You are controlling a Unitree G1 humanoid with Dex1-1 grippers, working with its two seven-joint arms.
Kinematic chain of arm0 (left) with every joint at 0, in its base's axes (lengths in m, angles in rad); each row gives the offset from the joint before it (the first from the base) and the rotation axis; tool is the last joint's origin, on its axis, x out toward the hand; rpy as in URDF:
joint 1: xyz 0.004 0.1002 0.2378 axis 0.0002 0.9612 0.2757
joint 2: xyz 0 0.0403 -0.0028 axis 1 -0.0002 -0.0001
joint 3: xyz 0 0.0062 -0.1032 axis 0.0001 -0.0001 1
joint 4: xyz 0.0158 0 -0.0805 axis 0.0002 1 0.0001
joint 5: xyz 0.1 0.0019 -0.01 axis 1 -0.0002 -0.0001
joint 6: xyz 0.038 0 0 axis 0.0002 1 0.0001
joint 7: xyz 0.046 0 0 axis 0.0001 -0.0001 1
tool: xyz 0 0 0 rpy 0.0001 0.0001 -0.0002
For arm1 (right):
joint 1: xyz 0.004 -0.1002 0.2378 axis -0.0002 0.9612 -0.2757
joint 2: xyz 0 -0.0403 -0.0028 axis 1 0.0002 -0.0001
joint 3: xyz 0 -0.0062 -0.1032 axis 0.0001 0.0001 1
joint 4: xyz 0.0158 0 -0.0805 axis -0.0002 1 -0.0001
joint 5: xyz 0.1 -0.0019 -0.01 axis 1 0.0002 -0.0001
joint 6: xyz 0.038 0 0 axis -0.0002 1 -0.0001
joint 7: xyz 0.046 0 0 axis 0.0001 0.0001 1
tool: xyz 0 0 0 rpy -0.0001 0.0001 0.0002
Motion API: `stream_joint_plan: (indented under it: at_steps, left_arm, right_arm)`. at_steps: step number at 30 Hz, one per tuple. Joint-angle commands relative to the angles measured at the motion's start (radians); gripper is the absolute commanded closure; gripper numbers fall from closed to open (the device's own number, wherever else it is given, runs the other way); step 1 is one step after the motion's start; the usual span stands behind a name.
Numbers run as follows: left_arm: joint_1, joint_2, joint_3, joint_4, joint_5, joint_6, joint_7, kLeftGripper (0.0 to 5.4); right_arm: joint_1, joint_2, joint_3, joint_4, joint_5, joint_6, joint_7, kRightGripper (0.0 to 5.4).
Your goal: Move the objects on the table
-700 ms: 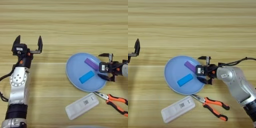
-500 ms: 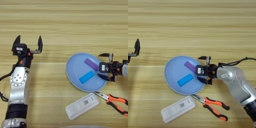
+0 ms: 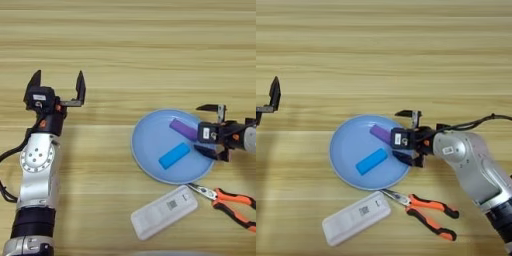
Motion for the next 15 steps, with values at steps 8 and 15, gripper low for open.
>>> stream_joint_plan:
  at_steps: [8,15]
  left_arm:
    - [-0.008,-0.003,-0.007,-0.004,0.002,0.010,0.002,0.00]
    - [-0.008,-0.003,-0.009,-0.002,0.001,0.009,0.002,0.00]
  right_arm:
    - [-0.043,0.028,-0.067,-0.046,0.059,0.031,0.006,0.02]
    - [-0.039,0.047,-0.144,-0.137,0.216,0.104,0.052,0.02]
